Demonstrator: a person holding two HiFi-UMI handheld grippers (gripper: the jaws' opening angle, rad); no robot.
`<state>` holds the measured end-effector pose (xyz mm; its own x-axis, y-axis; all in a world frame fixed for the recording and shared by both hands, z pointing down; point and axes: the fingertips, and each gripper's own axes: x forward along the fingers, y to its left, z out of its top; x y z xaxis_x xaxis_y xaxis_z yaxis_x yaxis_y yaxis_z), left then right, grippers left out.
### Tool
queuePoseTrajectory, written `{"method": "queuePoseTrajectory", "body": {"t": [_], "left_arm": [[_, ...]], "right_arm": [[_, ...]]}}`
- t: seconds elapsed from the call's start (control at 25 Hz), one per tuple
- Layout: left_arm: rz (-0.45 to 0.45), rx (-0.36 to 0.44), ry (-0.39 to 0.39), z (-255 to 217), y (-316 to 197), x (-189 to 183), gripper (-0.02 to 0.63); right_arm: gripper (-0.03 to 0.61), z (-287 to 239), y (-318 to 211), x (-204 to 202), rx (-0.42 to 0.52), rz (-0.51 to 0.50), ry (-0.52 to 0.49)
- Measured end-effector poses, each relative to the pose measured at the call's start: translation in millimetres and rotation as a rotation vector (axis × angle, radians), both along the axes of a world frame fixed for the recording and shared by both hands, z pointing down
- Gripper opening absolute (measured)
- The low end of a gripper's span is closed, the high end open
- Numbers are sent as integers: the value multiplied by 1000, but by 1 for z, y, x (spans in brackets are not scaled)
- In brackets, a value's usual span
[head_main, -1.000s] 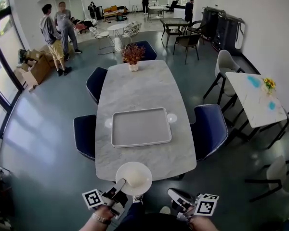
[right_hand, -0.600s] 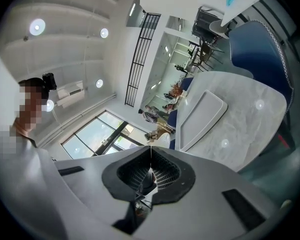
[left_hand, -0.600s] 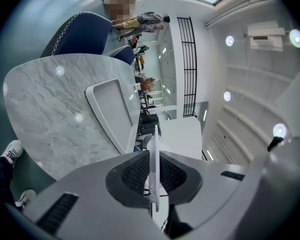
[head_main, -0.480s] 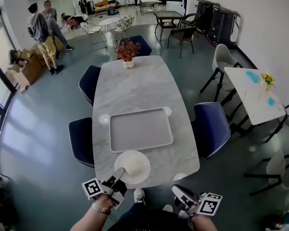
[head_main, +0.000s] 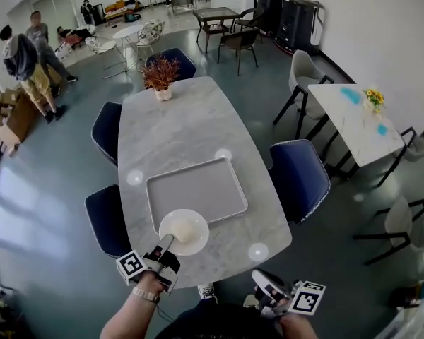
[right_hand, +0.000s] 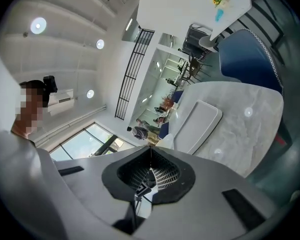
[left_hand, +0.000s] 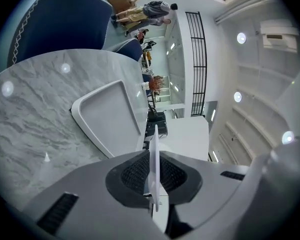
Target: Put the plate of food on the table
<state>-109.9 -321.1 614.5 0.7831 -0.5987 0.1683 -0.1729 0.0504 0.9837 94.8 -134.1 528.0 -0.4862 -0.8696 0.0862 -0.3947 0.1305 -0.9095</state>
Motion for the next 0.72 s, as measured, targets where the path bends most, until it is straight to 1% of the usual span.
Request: {"method": "queuePoseTrajectory", "body": {"t": [0.2, 0.36, 0.72], "left_arm": [[23, -29, -11, 18, -33, 3, 29], [29, -56, -22, 30, -52, 6, 29], [25, -117, -89, 68, -99, 15, 29]], "right_arm": [[12, 6, 2, 1, -27, 92, -3], [12, 3, 4, 1, -29, 155, -4], [12, 5, 5, -1, -62, 254, -24]]}}
